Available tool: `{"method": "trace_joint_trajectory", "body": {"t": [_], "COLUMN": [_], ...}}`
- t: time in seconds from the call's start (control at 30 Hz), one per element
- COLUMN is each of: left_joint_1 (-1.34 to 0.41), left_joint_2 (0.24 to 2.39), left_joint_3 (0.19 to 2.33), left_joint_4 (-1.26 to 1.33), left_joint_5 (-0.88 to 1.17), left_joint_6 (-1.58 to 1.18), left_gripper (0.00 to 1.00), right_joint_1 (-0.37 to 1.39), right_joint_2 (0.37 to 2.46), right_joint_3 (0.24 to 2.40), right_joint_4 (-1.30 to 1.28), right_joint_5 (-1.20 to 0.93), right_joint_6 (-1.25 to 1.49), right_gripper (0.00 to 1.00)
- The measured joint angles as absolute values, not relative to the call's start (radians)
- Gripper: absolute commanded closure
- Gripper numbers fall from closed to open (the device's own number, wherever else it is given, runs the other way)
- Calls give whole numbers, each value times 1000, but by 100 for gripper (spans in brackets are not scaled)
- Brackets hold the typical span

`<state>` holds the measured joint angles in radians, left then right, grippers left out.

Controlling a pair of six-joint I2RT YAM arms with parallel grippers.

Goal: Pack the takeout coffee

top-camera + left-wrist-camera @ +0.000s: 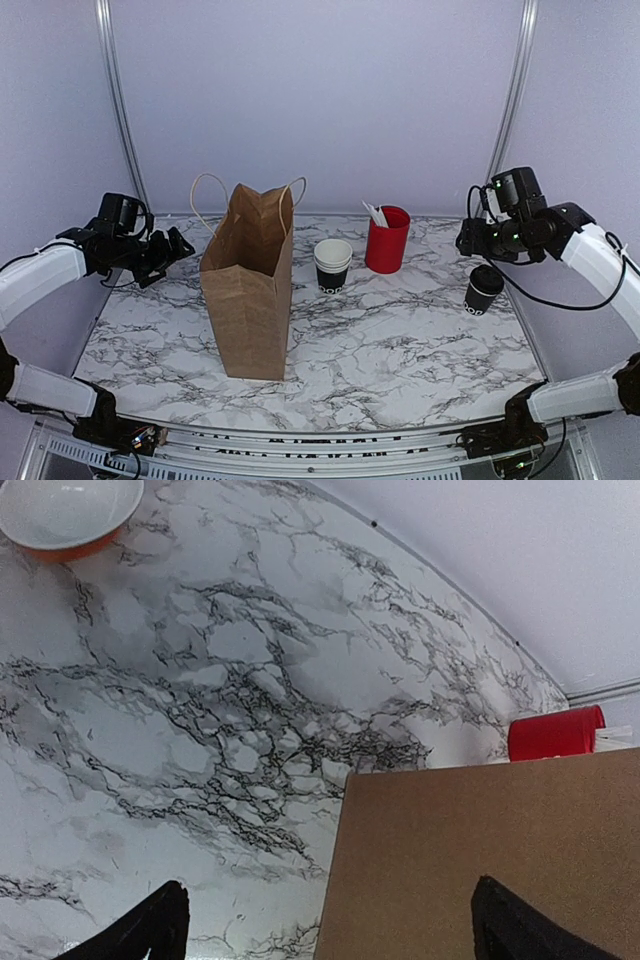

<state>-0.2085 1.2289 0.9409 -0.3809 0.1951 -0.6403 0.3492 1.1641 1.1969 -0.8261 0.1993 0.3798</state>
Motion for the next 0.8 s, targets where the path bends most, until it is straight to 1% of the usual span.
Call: {"method": "trace_joint_trajectory", "body": {"t": [0.13, 0.3, 0.8], "left_joint_1": [-216, -239, -377], "left_joint_2": [1232, 1232, 1195], "left_joint_3": [856, 805, 633], "left_joint_4": [-353, -329, -320], "left_joint_5": [229, 247, 199], "left_joint_6": [-645, -643, -647], "left_gripper": [1, 1, 1], "right_joint_1": [332, 326, 314], "right_joint_2": [1132, 1123, 1118], "right_joint_3": [1148, 1121, 1095], "right_joint_4": [-821, -816, -792], "right_joint_5": [220, 233, 237], "right_joint_6": [393, 400, 401], "right_gripper": [28, 27, 27]}}
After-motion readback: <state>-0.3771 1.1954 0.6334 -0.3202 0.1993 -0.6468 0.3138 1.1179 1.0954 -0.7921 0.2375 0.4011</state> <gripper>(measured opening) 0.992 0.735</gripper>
